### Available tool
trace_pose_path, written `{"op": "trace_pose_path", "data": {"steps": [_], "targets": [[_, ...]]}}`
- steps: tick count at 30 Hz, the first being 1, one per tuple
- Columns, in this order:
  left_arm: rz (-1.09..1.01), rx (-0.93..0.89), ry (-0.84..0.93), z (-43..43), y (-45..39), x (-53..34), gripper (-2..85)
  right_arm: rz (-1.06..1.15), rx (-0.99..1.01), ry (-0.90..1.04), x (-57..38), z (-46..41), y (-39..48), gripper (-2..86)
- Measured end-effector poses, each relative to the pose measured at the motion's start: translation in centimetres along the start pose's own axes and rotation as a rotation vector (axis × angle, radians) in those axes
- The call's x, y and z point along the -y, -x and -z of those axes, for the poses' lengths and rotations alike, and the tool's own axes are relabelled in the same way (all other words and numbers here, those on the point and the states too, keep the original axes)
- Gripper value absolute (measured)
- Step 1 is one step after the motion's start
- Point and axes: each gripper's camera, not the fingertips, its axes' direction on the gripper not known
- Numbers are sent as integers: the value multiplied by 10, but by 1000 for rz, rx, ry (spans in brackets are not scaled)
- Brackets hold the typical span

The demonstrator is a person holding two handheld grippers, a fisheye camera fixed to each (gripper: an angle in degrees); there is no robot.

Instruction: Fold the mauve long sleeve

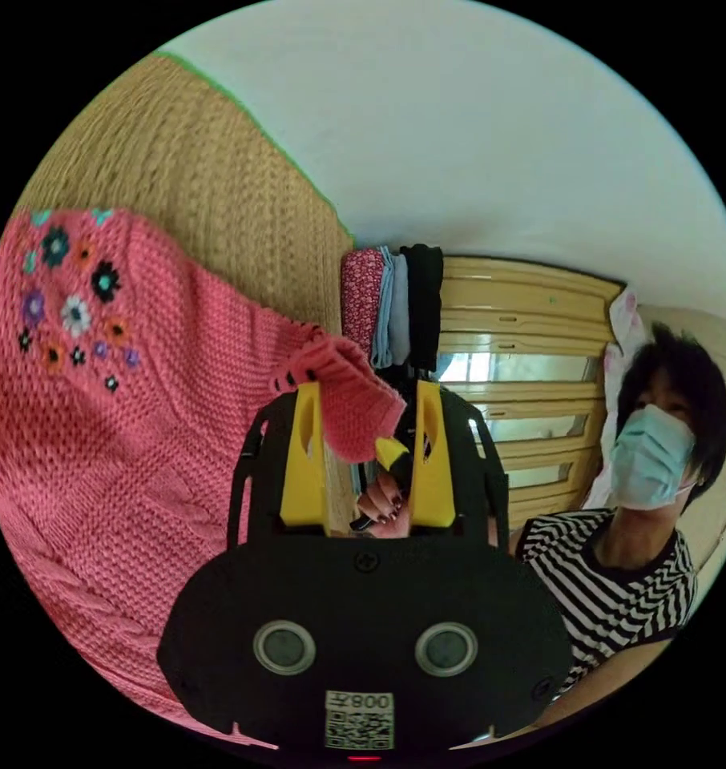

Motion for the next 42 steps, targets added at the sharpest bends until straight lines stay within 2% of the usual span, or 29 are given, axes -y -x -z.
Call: {"op": "trace_pose_path", "data": {"steps": [4,6,12,16,23,42], "targets": [[60,-26,-14,21,9,-9,124,39,-9,53,-3,-24,19,30],[79,-50,-15,36,14,-16,68,54,6,79,-3,-36,28,29],[-62,-52,-78,95,-12,-40,43,114,95,107,4,-77,68,29],[-99,11,-122,145,-26,-66,37,175,211,147,11,-120,105,28],[-12,93,-214,231,-16,-130,33,264,336,289,4,-217,171,29],[92,224,-263,346,40,-238,43,367,317,547,-17,-417,279,31]]}}
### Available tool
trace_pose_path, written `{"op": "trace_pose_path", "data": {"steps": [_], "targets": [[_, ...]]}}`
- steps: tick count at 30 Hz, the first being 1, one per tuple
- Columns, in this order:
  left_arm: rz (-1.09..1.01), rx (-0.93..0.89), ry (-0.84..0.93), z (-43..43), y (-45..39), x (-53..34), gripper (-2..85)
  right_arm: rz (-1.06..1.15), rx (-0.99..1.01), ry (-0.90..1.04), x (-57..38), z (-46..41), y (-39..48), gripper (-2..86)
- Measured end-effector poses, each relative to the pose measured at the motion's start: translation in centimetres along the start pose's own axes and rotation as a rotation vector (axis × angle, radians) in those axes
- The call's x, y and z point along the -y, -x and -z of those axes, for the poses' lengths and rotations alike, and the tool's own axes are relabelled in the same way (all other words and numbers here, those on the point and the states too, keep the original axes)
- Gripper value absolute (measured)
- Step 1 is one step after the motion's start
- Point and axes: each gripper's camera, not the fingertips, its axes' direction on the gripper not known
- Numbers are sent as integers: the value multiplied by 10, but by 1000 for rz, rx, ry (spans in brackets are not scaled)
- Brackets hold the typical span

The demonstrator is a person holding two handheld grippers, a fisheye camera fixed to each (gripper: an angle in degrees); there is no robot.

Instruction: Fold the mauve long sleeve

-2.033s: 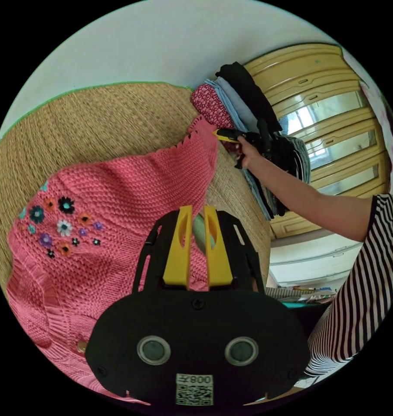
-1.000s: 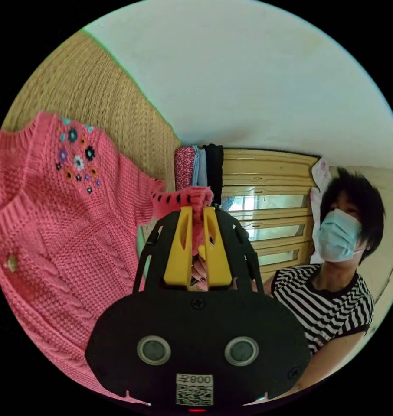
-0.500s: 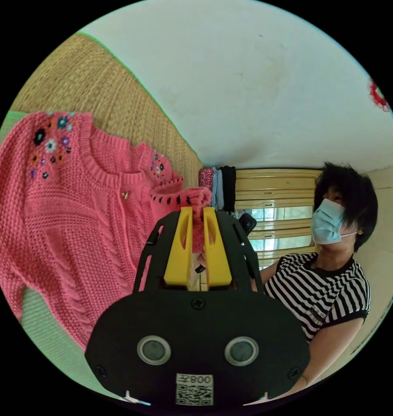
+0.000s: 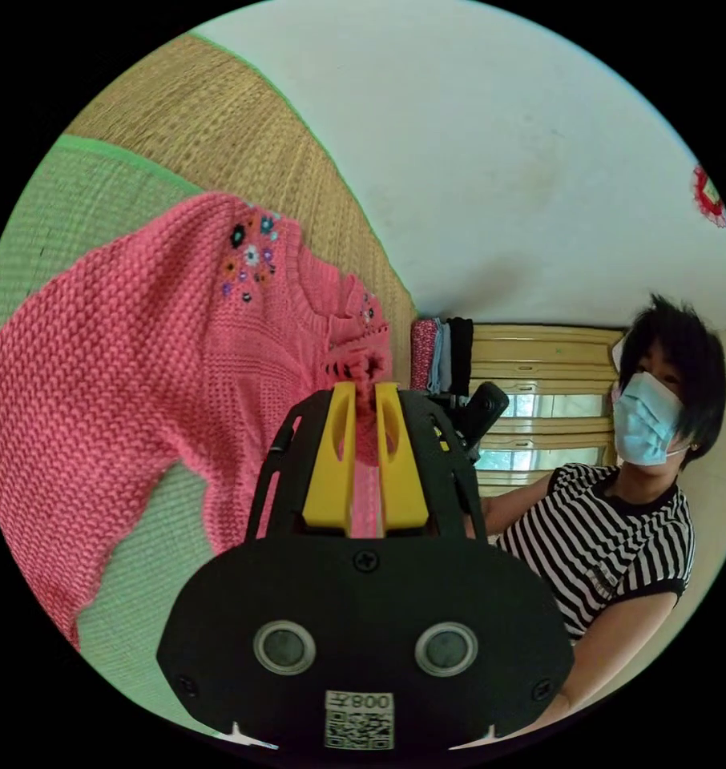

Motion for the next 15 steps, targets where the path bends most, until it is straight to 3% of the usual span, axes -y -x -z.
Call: {"op": "trace_pose_path", "data": {"steps": [10,13,15], "targets": [[68,165,-140,37,39,-47,55,-49,-91,189,32,-104,-3,28],[0,248,-216,46,24,-65,44,-40,-101,208,39,-119,2,25],[-71,246,-155,37,16,-72,29,-17,-75,226,43,-128,7,16]]}}
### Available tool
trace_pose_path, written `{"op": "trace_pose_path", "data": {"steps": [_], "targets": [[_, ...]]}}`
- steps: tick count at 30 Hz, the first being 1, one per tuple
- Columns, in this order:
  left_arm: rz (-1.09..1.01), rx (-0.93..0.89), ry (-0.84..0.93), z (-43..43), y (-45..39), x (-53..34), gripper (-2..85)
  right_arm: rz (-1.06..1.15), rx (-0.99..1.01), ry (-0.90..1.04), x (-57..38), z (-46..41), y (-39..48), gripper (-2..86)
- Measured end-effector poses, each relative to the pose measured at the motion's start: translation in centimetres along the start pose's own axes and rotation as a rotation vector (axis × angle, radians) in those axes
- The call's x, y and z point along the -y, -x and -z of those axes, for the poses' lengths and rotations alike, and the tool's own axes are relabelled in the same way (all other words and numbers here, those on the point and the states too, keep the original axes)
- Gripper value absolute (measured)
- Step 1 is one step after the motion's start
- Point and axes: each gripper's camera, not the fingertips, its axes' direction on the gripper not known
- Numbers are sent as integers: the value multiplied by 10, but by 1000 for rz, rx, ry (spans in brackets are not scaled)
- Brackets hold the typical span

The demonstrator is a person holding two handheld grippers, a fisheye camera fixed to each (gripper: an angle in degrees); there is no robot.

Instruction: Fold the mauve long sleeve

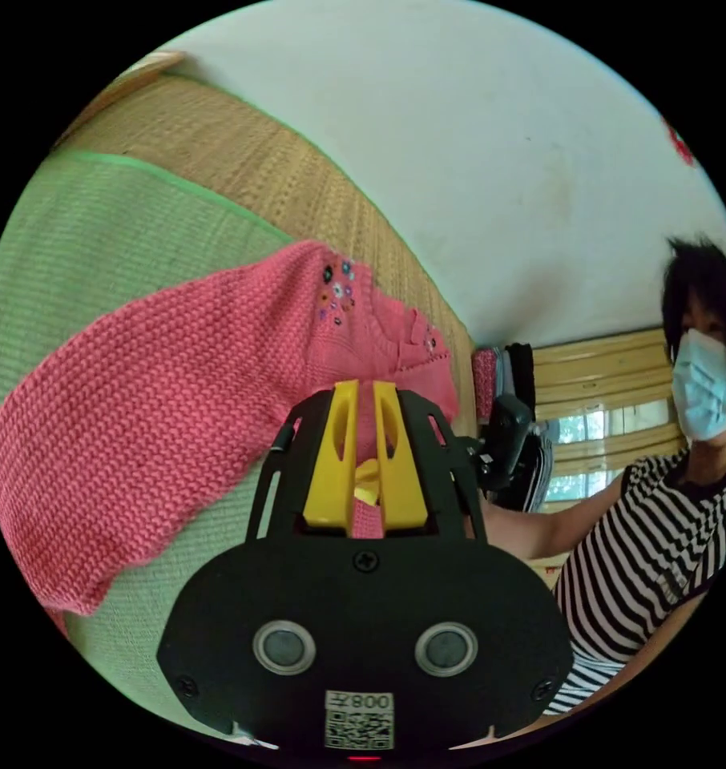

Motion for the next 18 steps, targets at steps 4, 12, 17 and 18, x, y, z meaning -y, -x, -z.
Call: {"op": "trace_pose_path", "data": {"steps": [4,12,17,18], "targets": [[-39,34,157,-22,0,-12,12,57,62,35,9,-13,13,5],[-74,99,92,-12,1,-40,4,-62,-64,-52,6,12,-2,2],[-24,184,124,-21,21,-51,3,-116,-30,0,13,0,-9,2],[-5,172,104,-16,21,-56,2,-114,-37,2,13,3,-8,2]]}}
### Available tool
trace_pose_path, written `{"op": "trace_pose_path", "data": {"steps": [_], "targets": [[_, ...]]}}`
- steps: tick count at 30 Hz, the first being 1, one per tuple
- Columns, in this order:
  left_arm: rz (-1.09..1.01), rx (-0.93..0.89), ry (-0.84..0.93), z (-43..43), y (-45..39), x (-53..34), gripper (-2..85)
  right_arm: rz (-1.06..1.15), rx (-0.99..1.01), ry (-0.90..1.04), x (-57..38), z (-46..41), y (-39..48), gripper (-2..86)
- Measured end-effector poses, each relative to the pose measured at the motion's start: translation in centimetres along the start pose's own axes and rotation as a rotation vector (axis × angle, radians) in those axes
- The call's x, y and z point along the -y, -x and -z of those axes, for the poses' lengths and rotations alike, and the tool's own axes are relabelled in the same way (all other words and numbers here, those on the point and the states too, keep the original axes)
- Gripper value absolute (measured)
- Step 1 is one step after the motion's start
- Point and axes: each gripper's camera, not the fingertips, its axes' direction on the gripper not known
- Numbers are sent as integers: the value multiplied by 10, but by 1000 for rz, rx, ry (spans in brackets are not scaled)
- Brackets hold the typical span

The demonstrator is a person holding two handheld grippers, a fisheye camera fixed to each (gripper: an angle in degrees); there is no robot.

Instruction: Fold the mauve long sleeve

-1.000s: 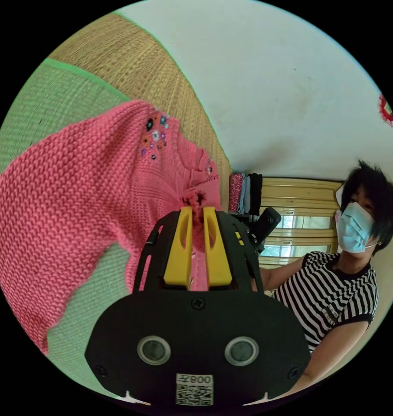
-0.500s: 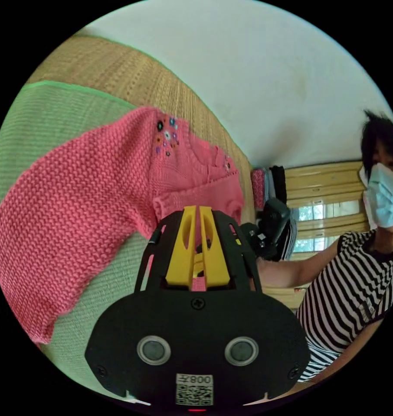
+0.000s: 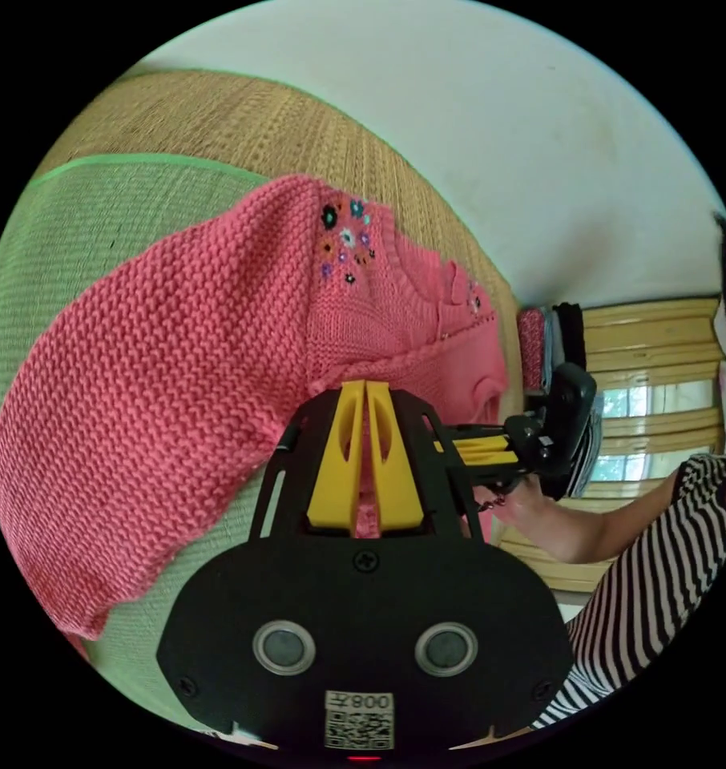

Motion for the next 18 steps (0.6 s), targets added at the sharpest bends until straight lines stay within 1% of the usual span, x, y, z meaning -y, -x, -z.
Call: {"op": "trace_pose_path", "data": {"steps": [2,3,5,7,9,10,11,12,13,15,17,18], "targets": [[-26,24,-45,9,-6,-10,3,-26,14,-48,-8,22,-1,1],[-57,2,-68,12,-11,-16,3,-38,15,-68,-11,30,-3,1],[-109,-39,-61,9,-17,-21,3,-109,-53,-165,-31,66,-16,1],[-146,-12,-5,0,-18,-25,3,-184,-120,-225,-47,91,-30,1],[-129,86,107,-18,-7,-34,3,-268,-175,-263,-64,107,-46,1],[-113,57,100,-18,-3,-37,3,-320,-202,-238,-72,107,-58,1],[-45,3,52,-11,5,-43,3,-374,-180,-177,-79,103,-71,1],[-36,-20,4,-3,5,-48,3,-381,-119,-198,-82,106,-74,1],[-42,-28,-22,0,3,-50,3,-392,-54,-272,-89,115,-74,1],[-95,-106,-83,3,-8,-56,3,-382,-124,-315,-94,129,-66,1],[-143,-177,-58,-10,-17,-54,3,-393,-272,-380,-100,148,-59,1],[-167,-228,-30,-24,-24,-50,3,-406,-305,-394,-101,152,-59,1]]}}
